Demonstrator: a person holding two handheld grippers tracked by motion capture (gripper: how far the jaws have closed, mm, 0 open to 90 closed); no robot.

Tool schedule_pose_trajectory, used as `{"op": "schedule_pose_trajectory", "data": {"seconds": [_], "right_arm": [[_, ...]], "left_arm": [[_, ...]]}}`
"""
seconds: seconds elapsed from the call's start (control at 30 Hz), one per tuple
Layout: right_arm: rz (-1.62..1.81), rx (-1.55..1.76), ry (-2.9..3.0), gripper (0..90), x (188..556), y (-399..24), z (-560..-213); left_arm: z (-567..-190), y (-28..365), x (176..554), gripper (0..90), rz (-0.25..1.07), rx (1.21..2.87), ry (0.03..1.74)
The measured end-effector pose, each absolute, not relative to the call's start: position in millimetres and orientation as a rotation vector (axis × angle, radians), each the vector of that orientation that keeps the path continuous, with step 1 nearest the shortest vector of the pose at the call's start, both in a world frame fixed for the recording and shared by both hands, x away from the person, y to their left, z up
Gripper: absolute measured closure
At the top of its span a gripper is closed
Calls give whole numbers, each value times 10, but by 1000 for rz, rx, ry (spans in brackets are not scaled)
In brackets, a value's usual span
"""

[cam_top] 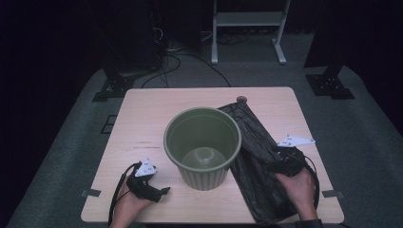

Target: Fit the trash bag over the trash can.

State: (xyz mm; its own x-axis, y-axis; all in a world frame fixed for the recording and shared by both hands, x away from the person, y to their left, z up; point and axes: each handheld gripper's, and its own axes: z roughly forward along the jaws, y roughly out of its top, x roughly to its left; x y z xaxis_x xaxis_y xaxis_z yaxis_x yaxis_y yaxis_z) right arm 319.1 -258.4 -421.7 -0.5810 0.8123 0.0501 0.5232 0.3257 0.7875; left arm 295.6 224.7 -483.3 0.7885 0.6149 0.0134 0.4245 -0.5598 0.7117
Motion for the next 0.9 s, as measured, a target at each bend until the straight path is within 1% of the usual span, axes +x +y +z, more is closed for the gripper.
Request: {"op": "schedule_pose_trajectory", "data": {"seconds": [0.3,0.43,0.47,0.7,0.77,0.87,0.9], "right_arm": [[1105,1285,2181,243,3457,-2847,-4237],[1067,1360,2182,243,3654,-2943,-4359],[1067,1360,2182,243,3654,-2943,-4359],[1032,1422,2242,250,3872,-2906,-4642],[1019,1415,2254,282,3895,-2871,-4680],[967,1405,2265,293,3921,-2828,-4738],[958,1395,2260,310,3919,-2818,-4745]], "left_arm": [[-4833,2247,2956,0,337,2248,766],[-4833,2247,2956,0,337,2248,765],[-4832,2247,2956,0,337,2249,765],[-4832,2247,2954,0,336,2249,764],[-4832,2247,2954,0,337,2249,764],[-4833,2246,2953,0,336,2249,763],[-4833,2246,2953,0,336,2249,763]]}}
